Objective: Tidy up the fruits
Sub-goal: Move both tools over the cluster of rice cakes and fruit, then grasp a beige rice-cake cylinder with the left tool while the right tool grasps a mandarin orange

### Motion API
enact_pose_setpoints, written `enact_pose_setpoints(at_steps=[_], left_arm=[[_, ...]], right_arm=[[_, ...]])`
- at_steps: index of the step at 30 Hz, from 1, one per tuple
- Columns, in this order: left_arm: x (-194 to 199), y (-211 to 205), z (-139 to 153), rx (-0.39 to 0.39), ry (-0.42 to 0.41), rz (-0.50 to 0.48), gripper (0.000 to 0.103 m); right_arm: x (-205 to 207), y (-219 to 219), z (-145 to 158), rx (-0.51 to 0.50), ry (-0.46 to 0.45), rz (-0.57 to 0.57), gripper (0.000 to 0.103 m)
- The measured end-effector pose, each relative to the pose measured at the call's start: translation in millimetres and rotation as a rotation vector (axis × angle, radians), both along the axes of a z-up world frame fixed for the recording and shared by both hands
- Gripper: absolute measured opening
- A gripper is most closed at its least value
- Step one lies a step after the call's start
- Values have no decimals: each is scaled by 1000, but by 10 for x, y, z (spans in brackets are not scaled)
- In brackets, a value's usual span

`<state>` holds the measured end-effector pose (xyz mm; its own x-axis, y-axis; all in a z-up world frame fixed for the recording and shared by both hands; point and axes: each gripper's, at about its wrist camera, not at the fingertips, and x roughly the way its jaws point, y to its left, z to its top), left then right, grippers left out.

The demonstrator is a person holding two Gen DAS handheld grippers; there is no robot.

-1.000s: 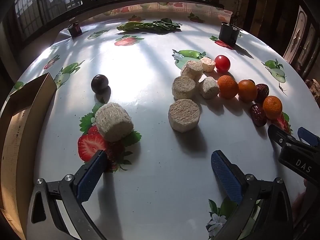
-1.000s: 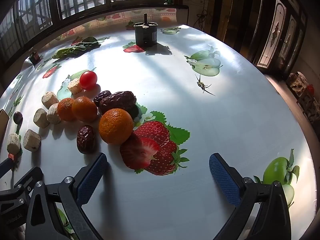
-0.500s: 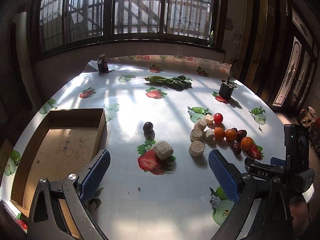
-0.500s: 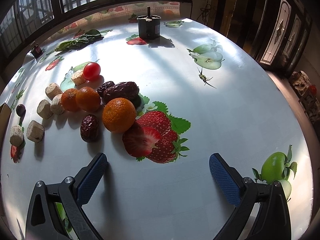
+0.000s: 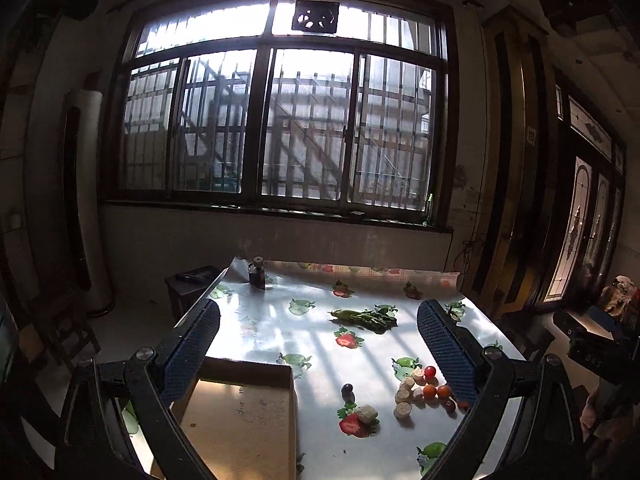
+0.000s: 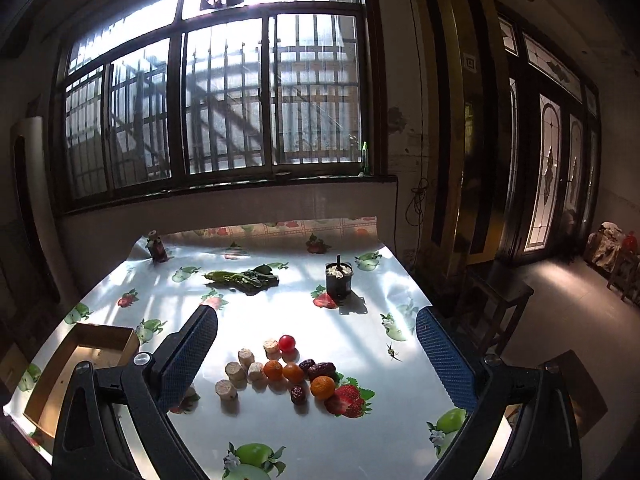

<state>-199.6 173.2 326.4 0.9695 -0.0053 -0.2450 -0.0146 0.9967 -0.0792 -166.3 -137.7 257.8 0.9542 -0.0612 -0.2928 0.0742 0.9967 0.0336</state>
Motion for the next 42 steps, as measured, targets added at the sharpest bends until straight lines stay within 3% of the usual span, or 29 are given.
enact_pose_setpoints(at_steps=[6,9,11,15,18,21,22,23,24,25,26,31,35,39,42], left_arm=[[91,79,810,96,-98,77,103],[269,5,857,170,-85,87,103],[423,-22,703,176,-31,59,103],[769,-33,23,101,81,-4,103],[1064,-55,-708,34,203,-41,103],[1390,-82,-1475,-32,389,-60,103],[1490,-92,-1682,-54,443,-73,98],[1588,-96,-1894,-79,498,-82,84],[1665,-115,-2075,-105,551,-93,74],[1735,-120,-2238,-136,598,-108,72],[1786,-128,-2372,-168,632,-120,71],[1905,-334,-2702,-143,680,-130,71],[1971,-473,-2773,-123,687,-158,71],[2007,-549,-2801,-84,680,-179,71],[2057,-591,-2871,-73,694,-192,71]], right_arm=[[-187,128,1259,-51,-202,3,102],[-163,182,1605,-78,-260,-22,102],[-70,218,1616,-79,-211,1,102],[330,244,1001,0,-51,89,102],[727,290,196,51,115,149,102],[1141,287,-733,130,314,183,98],[1255,298,-1008,155,376,189,85],[1345,293,-1269,177,437,199,67],[1412,290,-1501,191,488,205,58],[1459,285,-1679,204,523,210,49],[1486,289,-1816,214,540,217,49],[1534,371,-2084,191,557,267,49],[1579,372,-2025,166,524,256,49],[1576,-48,-1897,181,454,169,49],[1594,-451,-1898,220,462,103,49]])
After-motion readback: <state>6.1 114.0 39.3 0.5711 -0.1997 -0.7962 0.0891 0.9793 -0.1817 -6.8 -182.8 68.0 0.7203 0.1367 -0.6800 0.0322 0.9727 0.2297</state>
